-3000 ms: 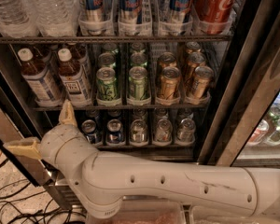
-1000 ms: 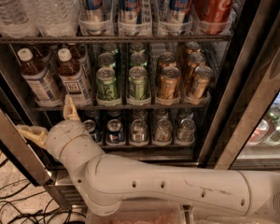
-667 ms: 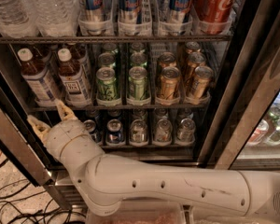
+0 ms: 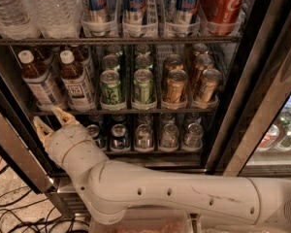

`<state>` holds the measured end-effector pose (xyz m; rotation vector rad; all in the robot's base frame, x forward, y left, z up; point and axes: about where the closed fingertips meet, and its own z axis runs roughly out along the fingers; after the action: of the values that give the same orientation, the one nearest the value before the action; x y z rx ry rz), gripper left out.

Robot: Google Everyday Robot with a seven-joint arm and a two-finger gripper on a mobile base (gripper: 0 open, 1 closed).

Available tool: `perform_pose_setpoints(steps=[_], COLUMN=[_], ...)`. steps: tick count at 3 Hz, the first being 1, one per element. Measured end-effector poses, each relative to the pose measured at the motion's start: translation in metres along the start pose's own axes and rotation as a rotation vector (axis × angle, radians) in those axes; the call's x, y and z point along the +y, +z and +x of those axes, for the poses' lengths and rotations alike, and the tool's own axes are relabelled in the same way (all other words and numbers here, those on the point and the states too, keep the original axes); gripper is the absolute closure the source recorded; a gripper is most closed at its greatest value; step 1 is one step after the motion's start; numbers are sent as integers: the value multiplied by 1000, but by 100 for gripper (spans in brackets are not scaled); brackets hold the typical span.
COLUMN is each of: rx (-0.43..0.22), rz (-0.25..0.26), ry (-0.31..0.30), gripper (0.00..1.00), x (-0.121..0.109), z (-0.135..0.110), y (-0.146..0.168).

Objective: Pick blue plastic bottle from middle shelf of fridge

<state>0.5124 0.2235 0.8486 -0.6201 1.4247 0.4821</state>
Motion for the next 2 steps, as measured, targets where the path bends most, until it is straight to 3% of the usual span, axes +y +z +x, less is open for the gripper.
perform_pose_setpoints(steps=[1, 2], rx=[0, 0], rz=[0, 1], ry=[0, 1], gripper=[40, 38], x=[0, 0], z=[0, 0], y=[0, 0])
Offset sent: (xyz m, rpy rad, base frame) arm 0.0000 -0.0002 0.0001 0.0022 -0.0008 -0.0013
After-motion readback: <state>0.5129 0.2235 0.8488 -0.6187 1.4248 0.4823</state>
